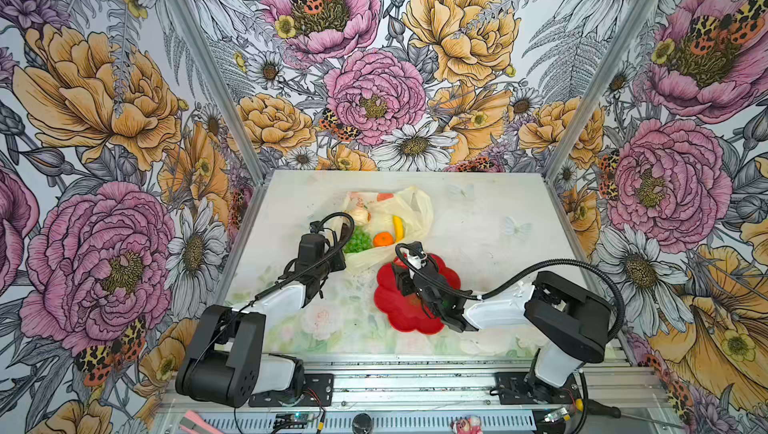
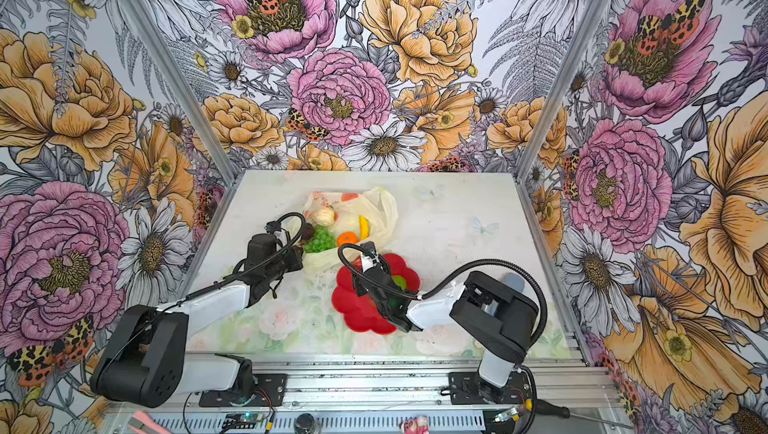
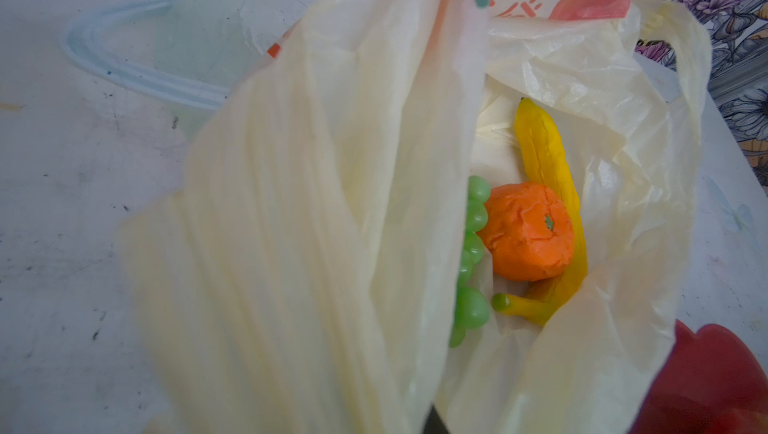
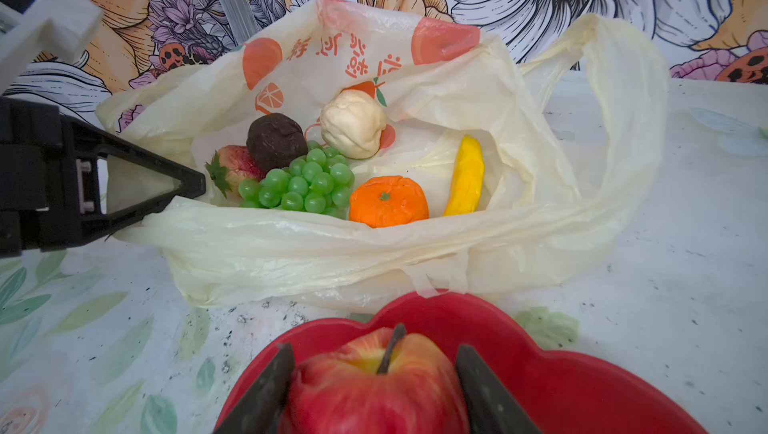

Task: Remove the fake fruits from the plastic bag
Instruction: 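Lift the red apple out and lower it onto the red plate, then open the right gripper and move it back over the bag opening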

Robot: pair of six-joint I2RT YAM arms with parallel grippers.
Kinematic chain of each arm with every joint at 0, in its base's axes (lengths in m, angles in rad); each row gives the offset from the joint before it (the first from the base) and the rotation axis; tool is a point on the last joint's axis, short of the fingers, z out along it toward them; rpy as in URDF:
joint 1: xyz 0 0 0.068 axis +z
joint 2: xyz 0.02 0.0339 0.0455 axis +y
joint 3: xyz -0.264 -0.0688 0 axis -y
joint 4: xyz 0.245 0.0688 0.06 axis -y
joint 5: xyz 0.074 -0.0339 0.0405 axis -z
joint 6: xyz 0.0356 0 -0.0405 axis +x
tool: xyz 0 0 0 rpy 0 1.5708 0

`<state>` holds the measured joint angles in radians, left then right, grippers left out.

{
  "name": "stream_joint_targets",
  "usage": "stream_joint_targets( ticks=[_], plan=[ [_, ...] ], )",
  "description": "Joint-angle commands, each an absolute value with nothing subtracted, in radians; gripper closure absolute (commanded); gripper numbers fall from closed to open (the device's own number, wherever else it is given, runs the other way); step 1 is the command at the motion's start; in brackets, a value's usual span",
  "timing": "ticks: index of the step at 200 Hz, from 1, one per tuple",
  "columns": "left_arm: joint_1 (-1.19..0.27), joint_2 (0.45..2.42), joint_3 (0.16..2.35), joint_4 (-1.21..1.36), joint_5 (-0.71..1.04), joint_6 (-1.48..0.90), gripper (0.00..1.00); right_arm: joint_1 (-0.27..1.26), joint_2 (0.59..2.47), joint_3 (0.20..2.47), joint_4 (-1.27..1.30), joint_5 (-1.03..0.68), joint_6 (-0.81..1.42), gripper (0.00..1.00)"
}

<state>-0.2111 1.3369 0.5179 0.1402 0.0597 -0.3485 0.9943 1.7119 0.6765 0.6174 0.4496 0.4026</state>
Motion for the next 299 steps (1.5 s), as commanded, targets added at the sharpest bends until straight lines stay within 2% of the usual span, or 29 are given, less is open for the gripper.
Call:
stream_joint_targets(
  ticks=[1,43,137,253,299],
  plan=[
    [-0.21,1.321,0.508,0.18,0.049,-0.342,0.85,1.007,1.748,0.683,0.658,0.498,0.411,0.48],
    [-0.211,1.319,0.505,0.181,0.049,-0.342,0.85,1.021,1.784,0.686,0.655,0.507,0.415,0.44],
    [-0.212,1.314,0.5,0.181,0.045,-0.347,0.85,1.022,1.729,0.683,0.615,0.533,0.407,0.18],
    [-0.221,1.292,0.491,0.162,0.008,-0.369,0.85,1.008,1.587,0.722,0.514,0.511,0.389,0.19],
    [-0.227,1.26,0.47,0.08,-0.018,-0.483,0.87,0.929,1.585,0.864,0.362,0.333,0.467,0.2]
  ],
)
